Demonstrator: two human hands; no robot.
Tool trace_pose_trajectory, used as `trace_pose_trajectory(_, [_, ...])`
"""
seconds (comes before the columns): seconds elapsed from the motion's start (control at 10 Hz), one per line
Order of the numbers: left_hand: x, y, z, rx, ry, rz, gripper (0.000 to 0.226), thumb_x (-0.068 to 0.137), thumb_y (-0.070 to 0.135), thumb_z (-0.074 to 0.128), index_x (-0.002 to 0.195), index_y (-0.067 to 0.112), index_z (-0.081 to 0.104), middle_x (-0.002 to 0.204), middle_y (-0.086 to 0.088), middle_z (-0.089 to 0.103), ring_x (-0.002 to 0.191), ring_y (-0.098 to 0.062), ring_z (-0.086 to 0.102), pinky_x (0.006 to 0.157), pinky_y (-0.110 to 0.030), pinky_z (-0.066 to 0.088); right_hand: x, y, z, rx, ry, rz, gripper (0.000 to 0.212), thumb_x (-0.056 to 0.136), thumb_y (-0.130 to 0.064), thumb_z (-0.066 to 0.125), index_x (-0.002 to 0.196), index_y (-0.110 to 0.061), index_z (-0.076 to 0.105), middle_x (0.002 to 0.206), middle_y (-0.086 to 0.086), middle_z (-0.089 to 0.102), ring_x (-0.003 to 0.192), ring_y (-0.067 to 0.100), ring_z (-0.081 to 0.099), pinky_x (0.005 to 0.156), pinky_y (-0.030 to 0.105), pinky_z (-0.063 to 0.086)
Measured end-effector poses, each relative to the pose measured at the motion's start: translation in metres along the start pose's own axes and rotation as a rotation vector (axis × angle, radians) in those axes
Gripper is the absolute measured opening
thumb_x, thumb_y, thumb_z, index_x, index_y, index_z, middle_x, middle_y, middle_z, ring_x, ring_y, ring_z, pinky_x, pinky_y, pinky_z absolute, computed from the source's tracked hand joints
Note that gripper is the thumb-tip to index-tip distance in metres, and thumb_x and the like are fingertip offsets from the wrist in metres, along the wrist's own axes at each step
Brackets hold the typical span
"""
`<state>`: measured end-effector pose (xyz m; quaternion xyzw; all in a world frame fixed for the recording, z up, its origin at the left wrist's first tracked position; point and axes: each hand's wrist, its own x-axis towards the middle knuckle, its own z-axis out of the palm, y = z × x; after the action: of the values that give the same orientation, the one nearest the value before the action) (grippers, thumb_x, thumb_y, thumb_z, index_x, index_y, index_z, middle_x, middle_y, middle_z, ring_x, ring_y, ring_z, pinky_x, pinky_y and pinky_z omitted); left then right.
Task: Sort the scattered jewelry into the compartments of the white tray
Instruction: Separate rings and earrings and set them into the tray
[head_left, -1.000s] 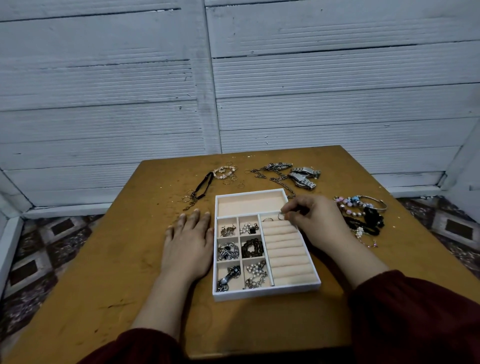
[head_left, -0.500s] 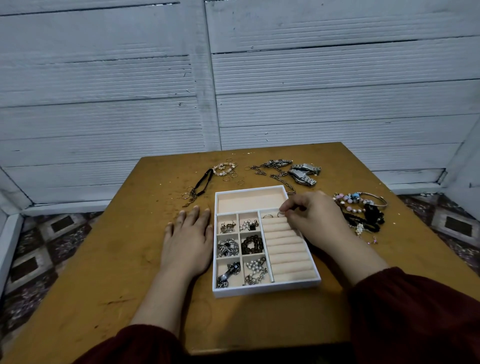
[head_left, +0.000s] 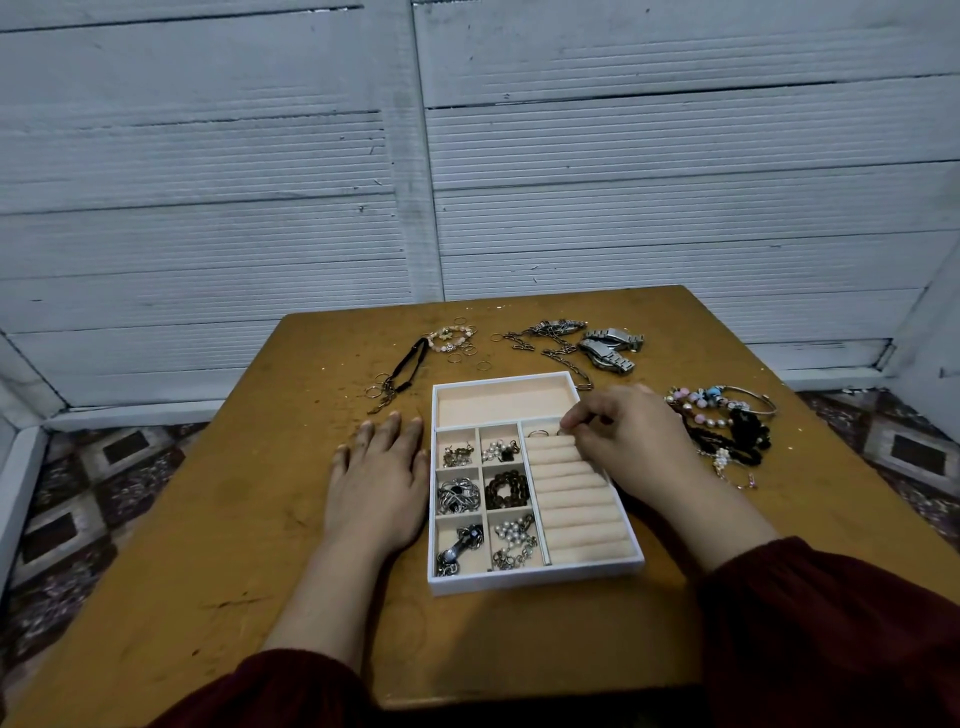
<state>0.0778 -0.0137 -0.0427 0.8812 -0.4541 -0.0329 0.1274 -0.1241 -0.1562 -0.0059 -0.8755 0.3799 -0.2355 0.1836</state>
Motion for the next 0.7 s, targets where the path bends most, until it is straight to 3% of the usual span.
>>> trace_pose_trajectory(0.2, [-0.001, 0.000, 0.000, -0.005, 0.004, 0.002, 0.052, 0.101, 0.044, 0.021, 0.151, 0.032, 0.018, 0.160, 0.006, 0.011, 0.148, -0.019, 0.004, 0.119, -0.043, 0.005, -0.001, 0.001, 0.000, 0.013, 0.002, -0.010, 0.018, 0.083, -0.016, 0.061, 0.084, -0.029, 0.072, 0.084, -0.011, 0.065, 0.095, 0.015, 0.048, 0.072, 0.028, 0.038])
trace_pose_trajectory(0.4, [-0.001, -0.001, 0.001, -0.021, 0.010, -0.001, 0.051, 0.101, 0.043, 0.022, 0.151, 0.031, 0.021, 0.160, 0.005, 0.014, 0.148, -0.018, 0.005, 0.119, -0.043, 0.006, -0.001, 0.004, 0.002, 0.155, -0.006, 0.066, 0.016, 0.084, -0.015, 0.062, 0.085, -0.029, 0.070, 0.079, -0.014, 0.066, 0.081, 0.014, 0.062, 0.073, 0.036, 0.054])
trace_pose_trajectory(0.5, [0.000, 0.000, 0.000, -0.051, 0.016, -0.006, 0.051, 0.100, 0.043, 0.025, 0.150, 0.032, 0.023, 0.159, 0.006, 0.015, 0.147, -0.018, 0.006, 0.119, -0.043, 0.006, -0.001, -0.001, 0.000, 0.194, 0.003, 0.069, 0.016, 0.086, -0.016, 0.060, 0.086, -0.030, 0.067, 0.076, -0.013, 0.065, 0.074, 0.014, 0.065, 0.070, 0.037, 0.055])
trace_pose_trajectory(0.6, [0.000, 0.000, 0.000, -0.110, 0.030, -0.017, 0.049, 0.100, 0.042, 0.027, 0.148, 0.032, 0.028, 0.158, 0.007, 0.019, 0.147, -0.017, 0.008, 0.118, -0.043, 0.007, 0.000, -0.010, 0.002, 0.271, 0.010, 0.073, 0.016, 0.088, -0.016, 0.058, 0.086, -0.030, 0.065, 0.074, -0.002, 0.068, 0.063, 0.022, 0.067, 0.066, 0.044, 0.058])
trace_pose_trajectory(0.7, [0.002, -0.001, -0.001, -0.214, 0.069, -0.043, 0.045, 0.100, 0.039, 0.032, 0.144, 0.028, 0.038, 0.155, 0.005, 0.029, 0.145, -0.017, 0.015, 0.117, -0.041, 0.010, 0.004, -0.025, 0.004, 0.406, -0.007, 0.093, 0.019, 0.092, -0.012, 0.054, 0.086, -0.026, 0.063, 0.066, 0.004, 0.065, 0.049, 0.022, 0.062, 0.045, 0.033, 0.054])
